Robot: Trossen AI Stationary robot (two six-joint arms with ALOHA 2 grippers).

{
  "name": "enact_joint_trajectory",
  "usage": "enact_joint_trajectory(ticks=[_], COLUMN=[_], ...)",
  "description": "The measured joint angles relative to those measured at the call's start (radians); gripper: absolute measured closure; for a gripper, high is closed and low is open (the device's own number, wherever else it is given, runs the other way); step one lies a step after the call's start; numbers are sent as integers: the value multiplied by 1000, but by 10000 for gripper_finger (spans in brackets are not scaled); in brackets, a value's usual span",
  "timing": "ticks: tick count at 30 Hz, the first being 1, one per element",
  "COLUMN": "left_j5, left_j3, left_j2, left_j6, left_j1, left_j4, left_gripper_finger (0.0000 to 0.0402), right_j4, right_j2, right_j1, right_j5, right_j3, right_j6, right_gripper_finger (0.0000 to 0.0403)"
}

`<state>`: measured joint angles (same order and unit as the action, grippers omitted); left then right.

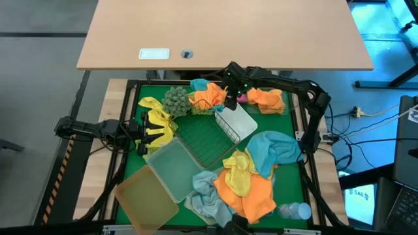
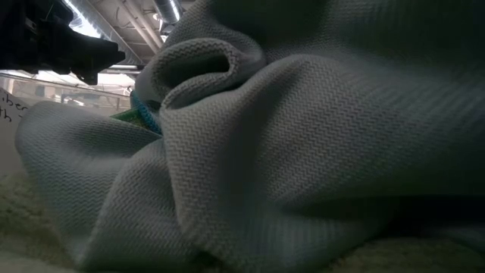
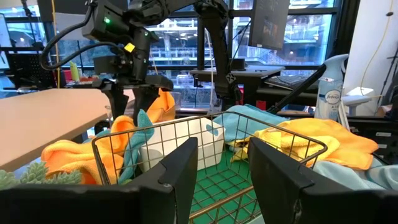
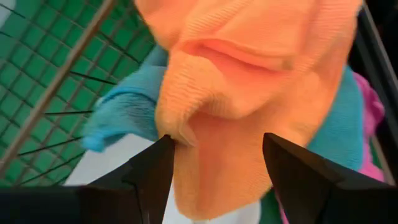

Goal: Sort microfiber towel by color & place in baskets
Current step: Put the orange towel into the transparent bin

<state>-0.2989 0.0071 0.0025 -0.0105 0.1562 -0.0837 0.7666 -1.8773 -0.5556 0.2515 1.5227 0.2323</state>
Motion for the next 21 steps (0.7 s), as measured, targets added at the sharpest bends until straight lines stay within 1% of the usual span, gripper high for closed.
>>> enact_joint_trajectory(ticks=[5, 9, 13, 15, 16, 18, 21], left_j5=[0, 0, 0, 0, 0, 0, 0], left_j3=[0, 0, 0, 0, 0, 0, 0], left_j2=[0, 0, 0, 0, 0, 0, 0], left_j6=[0, 0, 0, 0, 0, 0, 0], left_j1=[0, 0, 0, 0, 0, 0, 0], left_j4=[0, 0, 0, 0, 0, 0, 0], left_gripper_finger=[265, 265, 265, 265, 265, 265, 265], right_j4=[-1, 0, -5, 0, 0, 2, -1], right_j2=[1, 1, 0, -2, -6, -11, -11], right_j1=[0, 0, 0, 0, 0, 0, 0], right_j5=[4, 4, -50, -50, -50, -50, -50], right_j3=[0, 0, 0, 0, 0, 0, 0], right_j6=[7, 66, 85, 85, 86, 86, 87], right_gripper_finger=[159, 159, 159, 166, 173, 203, 276])
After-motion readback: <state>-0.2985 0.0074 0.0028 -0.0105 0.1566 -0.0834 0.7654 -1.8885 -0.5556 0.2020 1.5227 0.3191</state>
